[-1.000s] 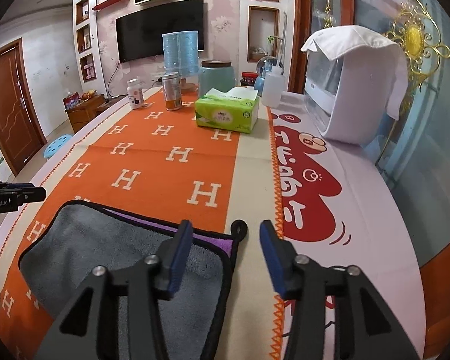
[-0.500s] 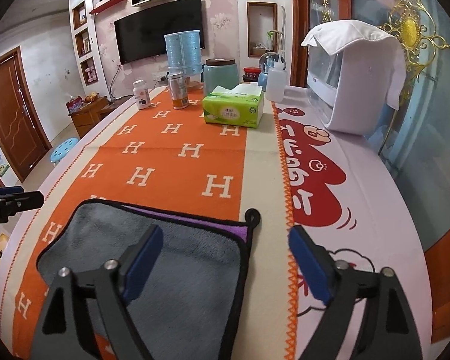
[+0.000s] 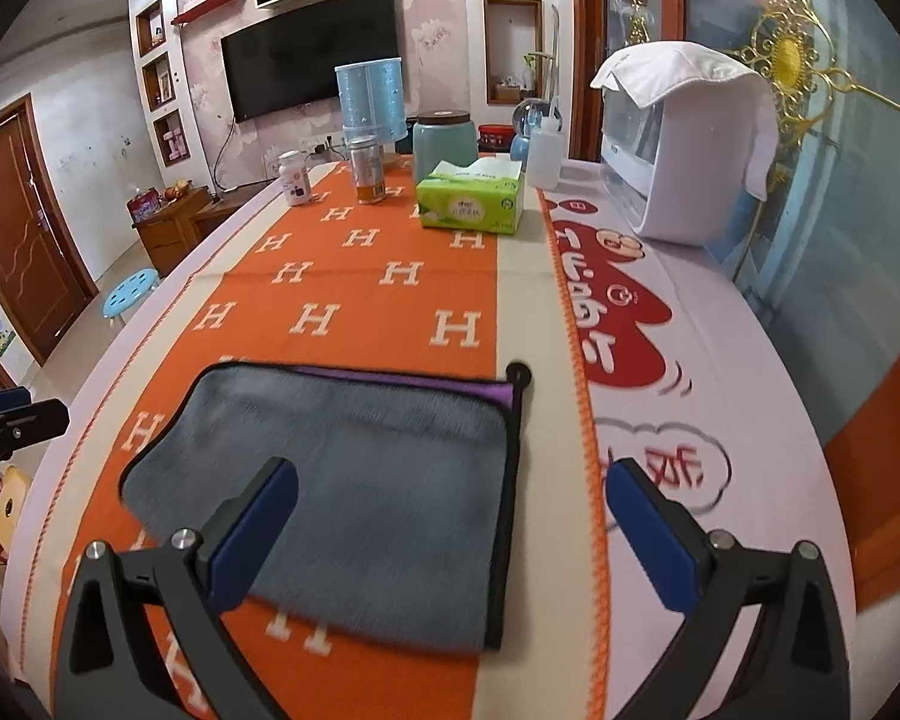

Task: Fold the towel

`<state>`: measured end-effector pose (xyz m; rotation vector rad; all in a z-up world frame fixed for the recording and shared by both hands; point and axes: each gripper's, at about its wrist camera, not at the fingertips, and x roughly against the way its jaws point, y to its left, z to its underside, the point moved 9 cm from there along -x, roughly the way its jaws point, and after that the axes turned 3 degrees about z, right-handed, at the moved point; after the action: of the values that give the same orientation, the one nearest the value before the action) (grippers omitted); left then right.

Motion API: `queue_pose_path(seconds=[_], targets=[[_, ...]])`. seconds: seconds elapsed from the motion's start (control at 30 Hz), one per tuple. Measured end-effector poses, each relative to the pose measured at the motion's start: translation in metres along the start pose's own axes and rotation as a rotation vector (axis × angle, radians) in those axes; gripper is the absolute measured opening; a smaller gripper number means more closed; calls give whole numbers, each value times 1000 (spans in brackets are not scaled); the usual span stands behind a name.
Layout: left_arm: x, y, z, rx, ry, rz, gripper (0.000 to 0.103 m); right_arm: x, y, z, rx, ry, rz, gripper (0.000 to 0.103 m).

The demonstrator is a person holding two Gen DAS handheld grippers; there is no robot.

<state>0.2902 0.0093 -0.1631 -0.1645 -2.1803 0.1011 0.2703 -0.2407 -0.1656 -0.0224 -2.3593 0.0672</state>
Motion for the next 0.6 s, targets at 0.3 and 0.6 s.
queue_pose_path(seconds=[0.3,0.6], targets=[[51,3,57,-13,-6,16,94,55,26,56,-16,42,-2,103],[107,2,116,-22,-1,40,94,116,64,100,13,74,-27,103]])
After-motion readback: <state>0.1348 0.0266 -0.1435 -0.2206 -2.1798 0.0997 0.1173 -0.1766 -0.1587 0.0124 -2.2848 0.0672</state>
